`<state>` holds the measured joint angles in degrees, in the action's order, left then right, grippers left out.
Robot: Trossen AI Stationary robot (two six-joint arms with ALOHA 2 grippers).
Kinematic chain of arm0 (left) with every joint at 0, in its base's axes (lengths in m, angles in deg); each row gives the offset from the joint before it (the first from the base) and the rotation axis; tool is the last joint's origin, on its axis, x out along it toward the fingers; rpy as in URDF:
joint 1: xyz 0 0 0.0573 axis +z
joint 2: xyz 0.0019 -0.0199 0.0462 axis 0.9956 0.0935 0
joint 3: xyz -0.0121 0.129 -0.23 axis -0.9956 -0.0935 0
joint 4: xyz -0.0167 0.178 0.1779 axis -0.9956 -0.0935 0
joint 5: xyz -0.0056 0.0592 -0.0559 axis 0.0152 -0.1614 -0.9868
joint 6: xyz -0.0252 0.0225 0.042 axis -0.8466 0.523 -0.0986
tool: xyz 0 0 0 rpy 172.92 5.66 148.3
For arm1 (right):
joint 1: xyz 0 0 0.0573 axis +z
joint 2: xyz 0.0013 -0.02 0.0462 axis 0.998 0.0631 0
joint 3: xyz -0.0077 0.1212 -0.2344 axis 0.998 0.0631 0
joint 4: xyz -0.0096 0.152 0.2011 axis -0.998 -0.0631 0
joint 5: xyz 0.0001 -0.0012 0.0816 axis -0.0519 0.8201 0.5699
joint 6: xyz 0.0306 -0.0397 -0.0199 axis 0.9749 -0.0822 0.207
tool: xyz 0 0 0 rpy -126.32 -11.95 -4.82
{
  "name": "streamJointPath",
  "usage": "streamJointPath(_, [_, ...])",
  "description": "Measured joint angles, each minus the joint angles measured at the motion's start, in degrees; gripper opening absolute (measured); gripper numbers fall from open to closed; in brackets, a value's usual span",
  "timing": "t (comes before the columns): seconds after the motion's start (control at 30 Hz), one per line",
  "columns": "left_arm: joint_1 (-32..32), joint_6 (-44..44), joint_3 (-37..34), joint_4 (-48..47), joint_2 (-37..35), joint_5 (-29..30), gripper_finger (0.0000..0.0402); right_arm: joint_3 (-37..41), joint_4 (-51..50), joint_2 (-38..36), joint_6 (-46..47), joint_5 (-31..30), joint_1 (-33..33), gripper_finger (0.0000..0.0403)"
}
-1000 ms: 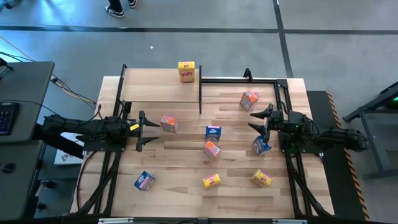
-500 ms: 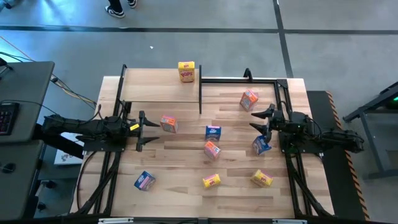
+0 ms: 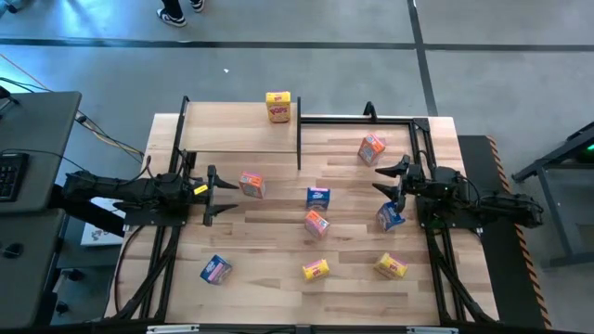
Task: Stack cereal on shelf
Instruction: Put the left orange cereal box on the shelf
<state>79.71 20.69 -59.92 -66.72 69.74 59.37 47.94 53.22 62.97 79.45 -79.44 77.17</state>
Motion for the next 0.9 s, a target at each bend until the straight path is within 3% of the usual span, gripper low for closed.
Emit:
streamJointPath(0.7, [0.0, 0.9, 0.0, 0.5, 0.0, 0.0, 0.0251, 0.0, 0.0, 0.0, 0.0, 0.0, 0.0, 0.0238])
streamJointPath(0.9, [0.0, -2.7, 0.0, 0.8, 0.0, 0.9, 0.0251, 0.0, 0.0, 0.0, 0.0, 0.0, 0.0, 0.0238])
